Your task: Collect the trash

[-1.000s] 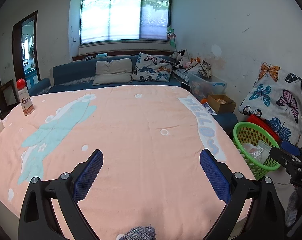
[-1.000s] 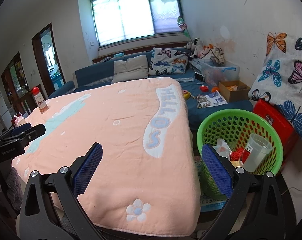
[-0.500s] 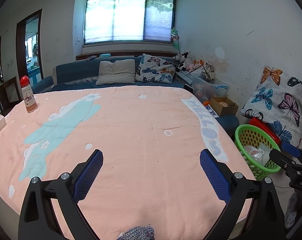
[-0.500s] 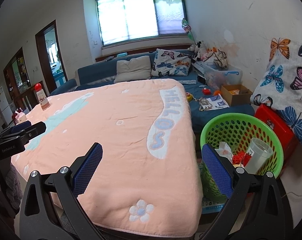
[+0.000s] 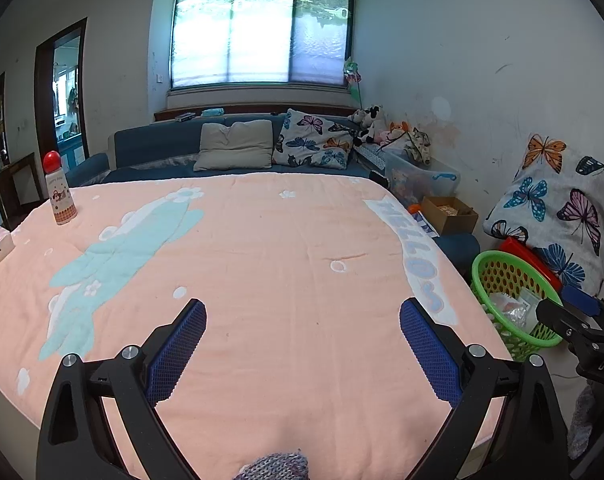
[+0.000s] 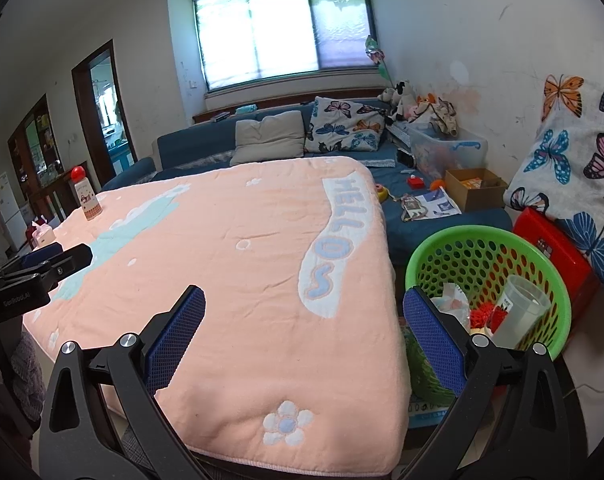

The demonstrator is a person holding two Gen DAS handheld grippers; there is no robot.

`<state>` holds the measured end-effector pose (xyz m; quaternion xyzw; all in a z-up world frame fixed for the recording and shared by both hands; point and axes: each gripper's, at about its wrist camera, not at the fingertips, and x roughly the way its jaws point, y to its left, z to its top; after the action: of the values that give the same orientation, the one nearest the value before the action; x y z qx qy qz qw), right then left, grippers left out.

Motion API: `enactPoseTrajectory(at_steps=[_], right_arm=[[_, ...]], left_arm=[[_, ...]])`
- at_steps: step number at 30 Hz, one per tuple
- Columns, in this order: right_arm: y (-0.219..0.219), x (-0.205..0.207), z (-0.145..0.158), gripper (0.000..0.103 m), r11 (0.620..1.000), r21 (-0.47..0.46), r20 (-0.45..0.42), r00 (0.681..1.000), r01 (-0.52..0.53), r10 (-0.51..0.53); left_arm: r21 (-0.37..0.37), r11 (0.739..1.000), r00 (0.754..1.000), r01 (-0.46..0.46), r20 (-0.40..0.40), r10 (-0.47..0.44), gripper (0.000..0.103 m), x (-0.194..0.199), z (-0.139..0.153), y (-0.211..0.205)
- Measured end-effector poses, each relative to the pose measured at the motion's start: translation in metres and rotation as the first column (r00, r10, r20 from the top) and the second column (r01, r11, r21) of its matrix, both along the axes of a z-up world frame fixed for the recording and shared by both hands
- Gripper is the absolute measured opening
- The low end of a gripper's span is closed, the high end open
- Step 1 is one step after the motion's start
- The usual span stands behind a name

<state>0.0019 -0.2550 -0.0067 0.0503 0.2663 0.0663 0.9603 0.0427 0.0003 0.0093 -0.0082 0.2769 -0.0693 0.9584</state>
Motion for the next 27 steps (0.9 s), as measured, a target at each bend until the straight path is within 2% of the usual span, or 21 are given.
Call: enactPoseTrajectory(at_steps=[27], right_arm=[[0.0026,0.0025,-0.004,0.098,1.0,-0.002,-0.009,1.0,-0.005,0.005]], left_arm=[[-0.001,1.0,1.0,-0.002,-0.007,0.002,0.094,0.0016,-0.0035,0.0025]])
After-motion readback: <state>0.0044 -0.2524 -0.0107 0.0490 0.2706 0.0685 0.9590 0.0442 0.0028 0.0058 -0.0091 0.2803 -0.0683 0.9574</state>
